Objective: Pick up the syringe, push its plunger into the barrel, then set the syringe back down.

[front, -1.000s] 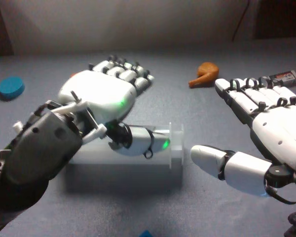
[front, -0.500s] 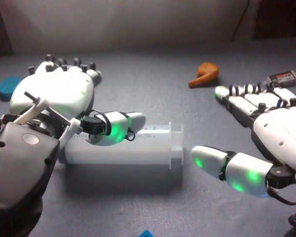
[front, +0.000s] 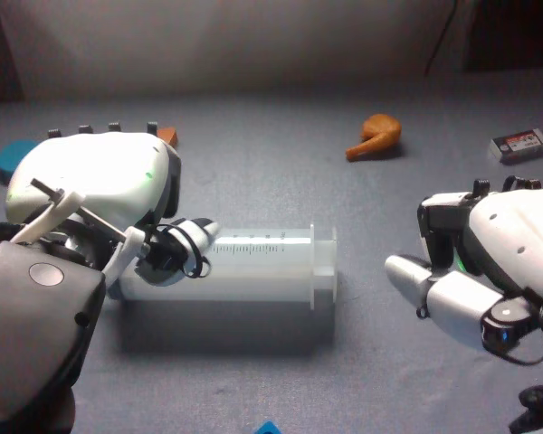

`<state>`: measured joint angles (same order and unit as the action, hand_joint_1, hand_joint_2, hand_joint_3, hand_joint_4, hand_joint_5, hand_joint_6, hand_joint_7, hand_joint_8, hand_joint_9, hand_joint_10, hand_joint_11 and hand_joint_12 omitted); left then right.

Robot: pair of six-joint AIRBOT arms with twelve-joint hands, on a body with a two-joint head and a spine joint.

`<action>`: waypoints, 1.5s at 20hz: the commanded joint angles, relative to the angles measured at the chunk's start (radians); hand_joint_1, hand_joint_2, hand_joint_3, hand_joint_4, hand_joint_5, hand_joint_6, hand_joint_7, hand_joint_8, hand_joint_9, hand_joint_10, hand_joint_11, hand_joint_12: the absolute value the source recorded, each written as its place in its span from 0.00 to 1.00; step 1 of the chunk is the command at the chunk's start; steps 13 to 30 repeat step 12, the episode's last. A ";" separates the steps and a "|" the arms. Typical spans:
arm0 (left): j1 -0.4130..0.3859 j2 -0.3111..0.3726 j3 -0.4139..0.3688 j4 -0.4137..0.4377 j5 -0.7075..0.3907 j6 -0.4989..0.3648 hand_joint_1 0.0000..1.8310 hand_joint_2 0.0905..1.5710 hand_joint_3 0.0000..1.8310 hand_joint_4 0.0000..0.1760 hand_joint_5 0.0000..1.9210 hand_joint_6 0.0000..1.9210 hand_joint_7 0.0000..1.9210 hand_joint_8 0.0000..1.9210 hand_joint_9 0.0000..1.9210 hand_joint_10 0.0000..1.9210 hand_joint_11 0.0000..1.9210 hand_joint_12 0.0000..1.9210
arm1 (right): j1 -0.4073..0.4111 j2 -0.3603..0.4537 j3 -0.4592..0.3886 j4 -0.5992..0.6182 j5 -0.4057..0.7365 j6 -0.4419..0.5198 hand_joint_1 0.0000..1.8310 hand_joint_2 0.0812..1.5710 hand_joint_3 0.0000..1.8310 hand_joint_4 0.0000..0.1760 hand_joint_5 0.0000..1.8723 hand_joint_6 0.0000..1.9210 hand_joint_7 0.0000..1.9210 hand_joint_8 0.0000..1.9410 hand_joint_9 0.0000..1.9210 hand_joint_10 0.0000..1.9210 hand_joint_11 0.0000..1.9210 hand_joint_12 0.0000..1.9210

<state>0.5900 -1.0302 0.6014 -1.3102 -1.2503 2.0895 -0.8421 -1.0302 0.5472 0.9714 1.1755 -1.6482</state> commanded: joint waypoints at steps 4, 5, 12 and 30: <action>-0.008 0.023 0.005 0.091 -0.056 -0.020 0.35 0.80 0.00 0.00 0.65 1.00 0.70 1.00 0.73 1.00 0.76 1.00 | 0.025 -0.003 0.004 -0.084 0.102 0.046 0.18 0.87 0.00 0.31 0.68 1.00 0.77 1.00 0.87 1.00 0.99 1.00; -0.010 0.028 0.007 0.091 -0.053 -0.023 0.30 0.85 0.00 0.84 0.72 1.00 0.76 1.00 0.80 1.00 0.85 1.00 | 0.027 -0.003 0.007 -0.084 0.103 0.055 0.19 0.91 0.01 0.97 0.72 1.00 0.80 1.00 0.88 1.00 1.00 1.00; -0.014 0.030 0.010 0.091 -0.043 -0.023 0.30 0.89 0.00 1.00 0.71 1.00 0.78 1.00 0.81 1.00 0.87 1.00 | 0.027 -0.006 0.013 -0.084 0.103 0.081 0.21 0.95 0.00 1.00 0.71 1.00 0.79 1.00 0.87 1.00 0.98 1.00; -0.014 0.030 0.010 0.091 -0.043 -0.023 0.30 0.89 0.00 1.00 0.71 1.00 0.78 1.00 0.81 1.00 0.87 1.00 | 0.027 -0.006 0.013 -0.084 0.103 0.081 0.21 0.95 0.00 1.00 0.71 1.00 0.79 1.00 0.87 1.00 0.98 1.00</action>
